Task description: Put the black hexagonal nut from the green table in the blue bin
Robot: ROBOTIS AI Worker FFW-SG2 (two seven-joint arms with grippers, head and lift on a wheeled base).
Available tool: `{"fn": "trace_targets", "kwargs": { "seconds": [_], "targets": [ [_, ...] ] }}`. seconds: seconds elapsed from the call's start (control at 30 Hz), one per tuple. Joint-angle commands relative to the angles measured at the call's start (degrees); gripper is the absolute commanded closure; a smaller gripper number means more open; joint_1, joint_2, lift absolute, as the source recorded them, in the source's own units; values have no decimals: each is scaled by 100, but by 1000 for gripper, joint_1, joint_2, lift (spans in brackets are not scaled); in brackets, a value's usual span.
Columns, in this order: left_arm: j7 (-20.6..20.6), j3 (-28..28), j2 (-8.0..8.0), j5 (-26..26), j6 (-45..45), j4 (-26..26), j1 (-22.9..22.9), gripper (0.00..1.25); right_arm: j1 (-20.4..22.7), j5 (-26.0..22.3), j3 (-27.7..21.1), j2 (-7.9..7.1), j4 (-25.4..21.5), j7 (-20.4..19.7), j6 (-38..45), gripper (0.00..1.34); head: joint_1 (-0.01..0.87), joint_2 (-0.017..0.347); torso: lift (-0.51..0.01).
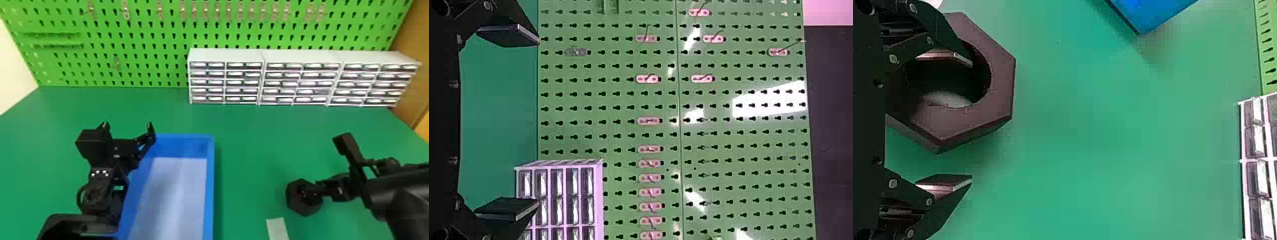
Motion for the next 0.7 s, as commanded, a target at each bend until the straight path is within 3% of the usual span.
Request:
{"fn": "trace_targets", "kwargs": {
  "seconds": [0.0,0.17,0.43,0.67],
  "targets": [
    [0,11,-8,1,-16,0,-7,140,22,-14,29,1,49,1,0,450,657,57,-95],
    [0,11,1,1,-16,18,-7,140,48,-75,46,1,111,1,0,522,657,57,-95],
    [0,20,1,1,-25,27,-25,140,83,-181,-68,19,198,-43,-158,903,657,57,-95],
    [0,20,1,1,-25,27,-25,140,110,-216,-147,10,181,-43,-246,1018,657,57,-95]
  ]
}}
